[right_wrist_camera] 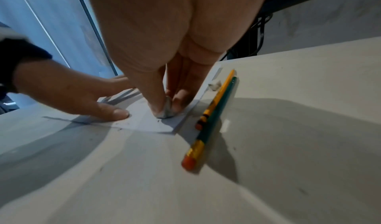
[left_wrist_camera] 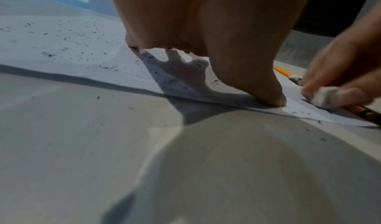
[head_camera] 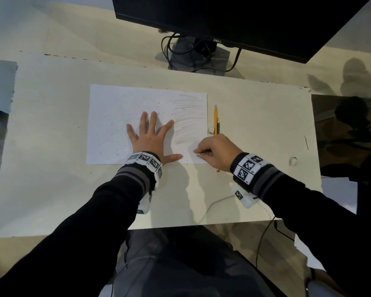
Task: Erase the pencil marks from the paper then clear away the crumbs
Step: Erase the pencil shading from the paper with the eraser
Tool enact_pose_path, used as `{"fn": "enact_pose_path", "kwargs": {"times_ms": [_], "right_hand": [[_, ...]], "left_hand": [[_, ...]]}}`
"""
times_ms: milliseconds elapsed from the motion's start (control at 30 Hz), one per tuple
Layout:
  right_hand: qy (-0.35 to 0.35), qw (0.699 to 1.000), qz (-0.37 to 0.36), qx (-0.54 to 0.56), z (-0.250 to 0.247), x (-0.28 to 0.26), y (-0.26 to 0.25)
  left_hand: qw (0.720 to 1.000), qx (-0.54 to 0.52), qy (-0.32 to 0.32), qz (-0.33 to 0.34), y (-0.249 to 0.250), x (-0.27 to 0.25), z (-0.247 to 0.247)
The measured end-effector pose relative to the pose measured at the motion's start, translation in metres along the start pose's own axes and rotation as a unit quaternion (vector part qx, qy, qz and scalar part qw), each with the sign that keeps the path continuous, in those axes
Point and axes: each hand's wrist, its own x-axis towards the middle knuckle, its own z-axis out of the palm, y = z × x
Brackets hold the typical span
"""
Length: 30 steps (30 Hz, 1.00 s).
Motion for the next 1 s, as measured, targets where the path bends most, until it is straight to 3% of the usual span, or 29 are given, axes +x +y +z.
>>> {"fn": "enact_pose_path", "kwargs": {"times_ms": [133,300,433,567,733,900,1000], "right_hand": [[-0.028,0.999,0.021,-0.001,-0.006,0.003,0.002],[0.059,0.998,0.021,0.004,-0.007,0.016,-0.008],[-0.011,0.998,0.051,0.032,0.000,0.002,-0.004],[0.092,0.987,0.086,0.105,0.000,-0.001,-0.007],[0.054,0.998,0.025,0.013,0.027,-0.007,-0.024],[0.156,0.985,0.067,0.034,0.031,-0.009,-0.019],[0.176,0.981,0.047,0.061,0.037,-0.008,-0.029]], "left_hand": [[1.000,0.005,-0.001,-0.002,0.000,-0.001,-0.001],[1.000,0.007,0.011,-0.001,-0.001,-0.004,-0.001],[1.000,0.015,0.013,-0.002,-0.005,-0.014,0.000],[1.000,0.004,0.020,-0.014,-0.008,-0.019,0.004],[1.000,-0.010,0.019,-0.017,-0.009,-0.019,0.004],[0.999,-0.018,0.020,-0.033,-0.007,-0.021,0.005],[0.999,-0.017,0.032,-0.034,-0.009,-0.021,0.007]]}}
